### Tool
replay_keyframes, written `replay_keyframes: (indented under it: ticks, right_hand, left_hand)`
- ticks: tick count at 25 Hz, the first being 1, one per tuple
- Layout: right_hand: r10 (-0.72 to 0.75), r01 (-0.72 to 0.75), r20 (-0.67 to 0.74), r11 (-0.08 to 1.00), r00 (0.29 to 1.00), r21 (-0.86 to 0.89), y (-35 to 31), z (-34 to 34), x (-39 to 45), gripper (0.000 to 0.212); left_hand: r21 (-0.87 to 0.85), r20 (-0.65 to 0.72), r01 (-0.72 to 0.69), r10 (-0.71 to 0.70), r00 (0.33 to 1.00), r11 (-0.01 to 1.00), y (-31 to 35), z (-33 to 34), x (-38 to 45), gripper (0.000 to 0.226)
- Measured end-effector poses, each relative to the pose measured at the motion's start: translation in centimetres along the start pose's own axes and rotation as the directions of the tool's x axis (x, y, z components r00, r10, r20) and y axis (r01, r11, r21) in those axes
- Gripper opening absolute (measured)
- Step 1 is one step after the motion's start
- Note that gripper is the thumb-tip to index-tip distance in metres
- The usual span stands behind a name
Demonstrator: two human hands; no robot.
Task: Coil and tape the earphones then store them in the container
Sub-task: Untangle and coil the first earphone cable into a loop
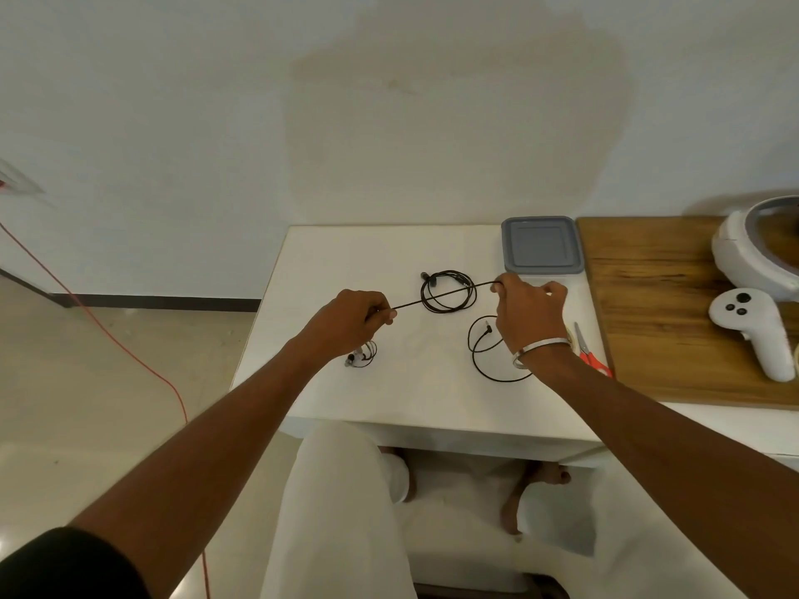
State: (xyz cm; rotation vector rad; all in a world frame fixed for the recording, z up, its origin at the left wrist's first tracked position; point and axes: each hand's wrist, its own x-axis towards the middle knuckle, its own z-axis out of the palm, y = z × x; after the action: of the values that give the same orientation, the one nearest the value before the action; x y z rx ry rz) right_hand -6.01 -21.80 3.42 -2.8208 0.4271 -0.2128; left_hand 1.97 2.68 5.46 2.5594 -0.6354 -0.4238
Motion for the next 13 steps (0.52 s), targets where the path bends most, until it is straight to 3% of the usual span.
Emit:
replay_keyframes:
  ticks: [4,6,9,13]
  right_hand:
    - [0.137,-0.129,0.146,0.99,0.98,-0.063,0.6,0.1,0.2,0.027]
    - [0.112,-0.092,0.268,0.992,0.957,-0.083,0.2,0.5,-0.1,0.048]
    - [-0.092,0.087,0.241,0.996,0.966,0.03,-1.2,0.7,-0.7,0.078]
    - [-0.379,0.358,0.091,0.915,0.921,0.185,-3.6,1.0,-1.1,0.065]
  left_hand:
    - [0.026,-0.024,0.004,-0.003,1.0,1.0,-0.1,0.1,0.1,0.021]
    - [0.022,-0.021,-0.008,0.008,1.0,1.0,0.2,0.3,0.2,0.021]
    - [-0.008,-0.009,-0.035,0.035,0.999,0.999,0.9,0.8,0.3,0.019]
    - [-0.039,-0.013,-0.094,0.094,0.996,0.995,2.0,1.3,0.6,0.019]
